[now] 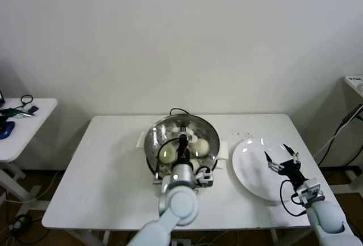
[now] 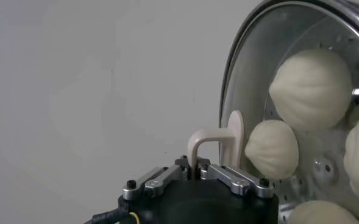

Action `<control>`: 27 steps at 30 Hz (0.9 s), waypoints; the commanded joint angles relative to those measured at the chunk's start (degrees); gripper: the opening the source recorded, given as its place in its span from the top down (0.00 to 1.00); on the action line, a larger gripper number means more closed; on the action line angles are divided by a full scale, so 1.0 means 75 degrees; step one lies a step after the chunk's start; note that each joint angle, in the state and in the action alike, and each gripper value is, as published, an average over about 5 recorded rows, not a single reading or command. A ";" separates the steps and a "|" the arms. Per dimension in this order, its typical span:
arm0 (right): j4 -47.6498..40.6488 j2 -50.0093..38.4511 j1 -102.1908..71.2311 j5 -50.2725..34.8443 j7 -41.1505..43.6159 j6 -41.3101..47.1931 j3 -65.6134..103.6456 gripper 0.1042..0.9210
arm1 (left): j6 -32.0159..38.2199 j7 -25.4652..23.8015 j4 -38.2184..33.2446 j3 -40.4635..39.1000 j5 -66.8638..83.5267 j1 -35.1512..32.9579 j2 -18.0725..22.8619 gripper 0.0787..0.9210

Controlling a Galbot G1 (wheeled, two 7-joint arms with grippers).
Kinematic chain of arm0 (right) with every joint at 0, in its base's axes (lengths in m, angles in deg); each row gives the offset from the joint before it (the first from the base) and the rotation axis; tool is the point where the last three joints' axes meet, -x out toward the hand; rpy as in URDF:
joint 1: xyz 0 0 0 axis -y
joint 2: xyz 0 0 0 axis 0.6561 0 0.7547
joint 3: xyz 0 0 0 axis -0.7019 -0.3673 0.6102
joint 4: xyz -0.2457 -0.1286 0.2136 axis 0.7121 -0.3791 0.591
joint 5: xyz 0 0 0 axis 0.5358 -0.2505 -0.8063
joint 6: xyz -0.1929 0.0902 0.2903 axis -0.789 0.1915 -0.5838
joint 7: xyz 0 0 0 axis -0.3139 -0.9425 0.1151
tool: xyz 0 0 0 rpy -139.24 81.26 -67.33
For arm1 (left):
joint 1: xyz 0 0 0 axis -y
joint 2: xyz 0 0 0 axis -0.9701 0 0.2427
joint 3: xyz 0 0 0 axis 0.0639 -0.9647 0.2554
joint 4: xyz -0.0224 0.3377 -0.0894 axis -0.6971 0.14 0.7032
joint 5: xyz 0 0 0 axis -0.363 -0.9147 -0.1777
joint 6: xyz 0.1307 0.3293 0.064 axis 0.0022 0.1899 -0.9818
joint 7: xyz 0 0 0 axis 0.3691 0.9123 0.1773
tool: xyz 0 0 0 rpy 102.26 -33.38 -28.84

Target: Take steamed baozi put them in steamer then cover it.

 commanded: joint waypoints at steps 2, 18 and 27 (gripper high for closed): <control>0.0020 0.0019 -0.0002 0.0026 0.0017 -0.0002 0.0012 0.12 | -0.0370 0.0015 -0.0020 0.0007 0.0172 0.0037 0.0003 0.92; 0.0091 0.0043 -0.0033 -0.0049 0.0142 0.0266 0.0079 0.12 | -0.0370 -0.0192 -0.1350 0.0065 0.0753 -0.0187 -0.0783 0.45; 0.0070 0.0057 -0.0019 -0.0023 0.0140 0.0282 0.0105 0.12 | -0.0370 -0.0152 -0.2425 0.0339 0.1438 -0.0885 -0.1181 0.16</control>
